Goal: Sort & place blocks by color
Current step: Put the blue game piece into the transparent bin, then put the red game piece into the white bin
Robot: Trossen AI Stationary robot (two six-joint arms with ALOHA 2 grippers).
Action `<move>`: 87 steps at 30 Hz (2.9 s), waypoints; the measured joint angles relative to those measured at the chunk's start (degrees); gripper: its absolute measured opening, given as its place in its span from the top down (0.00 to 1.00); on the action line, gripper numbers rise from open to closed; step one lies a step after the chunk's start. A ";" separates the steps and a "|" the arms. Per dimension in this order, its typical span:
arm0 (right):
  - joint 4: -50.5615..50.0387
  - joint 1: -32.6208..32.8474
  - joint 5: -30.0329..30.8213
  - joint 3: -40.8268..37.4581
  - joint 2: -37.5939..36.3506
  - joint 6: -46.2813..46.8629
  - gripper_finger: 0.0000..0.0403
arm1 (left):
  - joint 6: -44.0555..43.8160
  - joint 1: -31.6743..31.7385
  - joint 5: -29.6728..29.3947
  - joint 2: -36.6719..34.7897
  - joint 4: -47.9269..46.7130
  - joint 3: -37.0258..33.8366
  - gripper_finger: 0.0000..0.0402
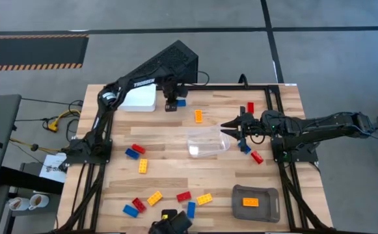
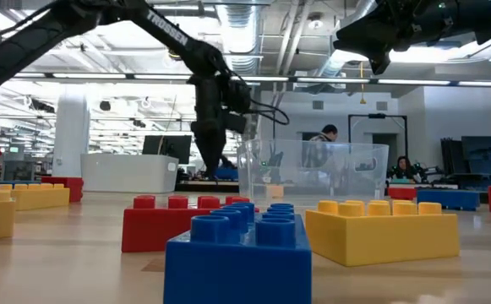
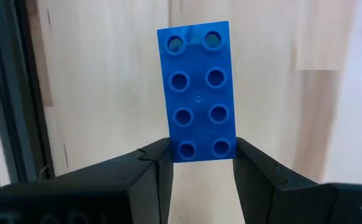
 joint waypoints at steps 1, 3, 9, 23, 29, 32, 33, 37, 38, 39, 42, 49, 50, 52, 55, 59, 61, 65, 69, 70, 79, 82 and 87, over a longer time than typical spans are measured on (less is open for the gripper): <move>0.01 0.00 0.00 0.00 0.00 0.01 0.68 | -0.53 -0.18 0.05 -0.73 -0.44 0.00 0.75; 0.02 0.00 0.00 0.00 0.00 0.02 0.68 | -1.43 -0.55 0.28 -2.40 -0.07 -0.65 0.75; 0.02 1.08 0.02 0.00 0.00 0.11 0.68 | -3.13 -1.80 0.15 -8.90 2.12 -8.95 0.75; 3.06 2.23 0.20 0.00 -0.01 0.37 0.68 | -9.47 -1.03 -7.61 -40.37 18.80 -38.48 0.72; 5.64 2.23 0.24 0.00 0.00 0.44 0.68 | -12.74 -0.53 -5.54 -49.36 18.95 -44.32 0.72; 5.90 2.23 0.26 0.00 -0.02 1.14 0.68 | -13.99 -0.61 -6.52 -52.53 18.94 -46.96 0.72; 5.91 2.23 0.26 0.00 -0.02 1.39 0.68 | -14.65 -0.59 -6.12 -53.41 18.88 -47.88 0.72; 5.97 2.23 0.30 0.00 0.00 1.51 0.68 | -22.84 -5.41 -0.14 -56.36 24.16 -51.16 0.72; 5.98 2.15 0.41 0.00 0.03 1.49 0.68 | -25.09 -8.44 0.70 -56.66 26.74 -52.02 0.72; 6.12 2.10 0.70 0.00 0.27 1.46 0.68 | -26.51 -12.02 0.47 -56.76 30.10 -53.07 0.72; 6.10 2.05 2.67 0.00 1.12 1.44 0.68 | -27.46 -23.13 -4.59 -55.70 42.15 -55.36 0.72; 6.59 1.70 4.79 -0.02 4.08 2.51 0.68 | -27.76 -34.94 -7.88 -46.43 61.05 -55.18 0.72; 7.20 1.71 4.79 -0.01 4.47 2.50 0.68 | -28.09 -35.04 -7.71 -44.81 63.09 -55.15 0.72; 7.30 1.73 4.76 0.00 4.61 2.49 0.68 | -29.32 -34.67 -6.62 -41.38 65.87 -55.14 0.72; 8.03 1.73 4.77 0.00 4.41 2.49 0.68 | -30.93 -33.55 -3.80 -36.06 66.83 -53.83 0.72; 8.05 1.73 4.79 0.00 4.02 1.82 0.68 | -31.98 -32.54 -2.41 -30.15 66.08 -50.10 0.72; 7.97 1.70 4.79 0.00 4.04 1.50 0.68 | -32.38 -32.21 -2.09 -27.79 64.44 -47.67 0.72; 7.52 0.85 4.83 0.00 4.04 1.41 0.68 | -32.41 -31.51 -2.15 -24.55 58.97 -43.21 0.68; 7.43 0.22 4.85 0.00 4.04 1.40 0.68 | -31.95 -31.27 -2.65 -23.86 57.00 -41.03 0.60; 7.20 0.17 4.84 0.00 4.04 1.40 0.68 | -31.55 -31.28 -3.01 -23.86 57.58 -40.95 0.58; 5.86 0.22 4.83 0.00 4.07 1.44 0.68 | -31.12 -31.30 -3.46 -24.80 55.19 -40.96 0.50; 4.44 0.33 5.80 0.00 4.04 1.69 0.68 | -30.85 -31.34 -5.84 -26.52 54.24 -41.00 0.50; -7.05 -0.72 19.36 0.00 4.02 8.19 0.68 | -31.12 -32.62 -10.98 -29.86 54.38 -41.18 0.54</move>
